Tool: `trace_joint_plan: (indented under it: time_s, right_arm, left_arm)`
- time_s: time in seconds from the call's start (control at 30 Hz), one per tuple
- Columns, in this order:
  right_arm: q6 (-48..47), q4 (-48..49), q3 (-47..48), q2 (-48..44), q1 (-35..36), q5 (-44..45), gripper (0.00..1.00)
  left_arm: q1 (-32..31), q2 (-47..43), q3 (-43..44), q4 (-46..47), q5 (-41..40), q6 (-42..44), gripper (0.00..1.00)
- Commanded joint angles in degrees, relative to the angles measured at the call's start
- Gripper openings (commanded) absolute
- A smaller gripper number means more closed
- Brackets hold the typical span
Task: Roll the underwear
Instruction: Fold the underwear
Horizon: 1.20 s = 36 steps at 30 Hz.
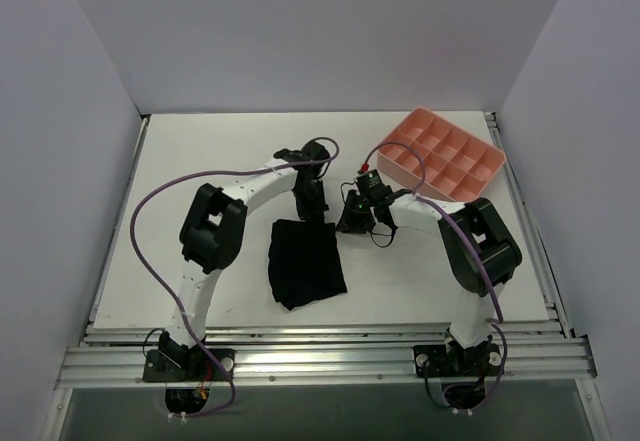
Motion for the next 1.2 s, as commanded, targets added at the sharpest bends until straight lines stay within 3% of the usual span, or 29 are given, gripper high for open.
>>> trace_joint_plan:
  time_s: [0.0, 0.37, 0.43, 0.53, 0.73, 0.97, 1.17]
  right_arm:
    - [0.4, 0.5, -0.4, -1.4, -0.2, -0.6, 0.18]
    - [0.3, 0.2, -0.9, -1.1, -0.2, -0.3, 0.17]
    - [0.2, 0.0, -0.9, -1.3, -0.2, -0.4, 0.17]
    - [0.0, -0.3, -1.0, -1.8, -0.2, -0.2, 0.18]
    - [-0.4, -0.8, -1.0, -1.9, -0.3, -0.1, 0.18]
    - [-1.0, -1.1, -0.9, -1.7, -0.3, -0.2, 0.18]
    - [-1.1, -1.2, -0.6, -1.8, -0.2, -0.4, 0.18]
  left_arm:
    - [-0.1, -5.0, -1.8, 3.1, 0.0, 1.1, 0.02]
    - [-0.8, -10.6, -5.3, 4.7, -1.5, 1.9, 0.02]
    - [-0.7, -9.2, -4.7, 1.2, -3.1, 1.0, 0.02]
    - [-0.5, -5.9, -1.7, -3.4, -6.2, -0.1, 0.24]
    - [-1.1, -2.2, 4.0, -4.4, -7.6, -1.5, 0.43]
    - [-1.3, 1.2, 7.5, -6.7, -8.8, -2.4, 0.48]
    - [-1.5, 2.9, 6.5, -6.6, -8.8, -3.3, 0.44]
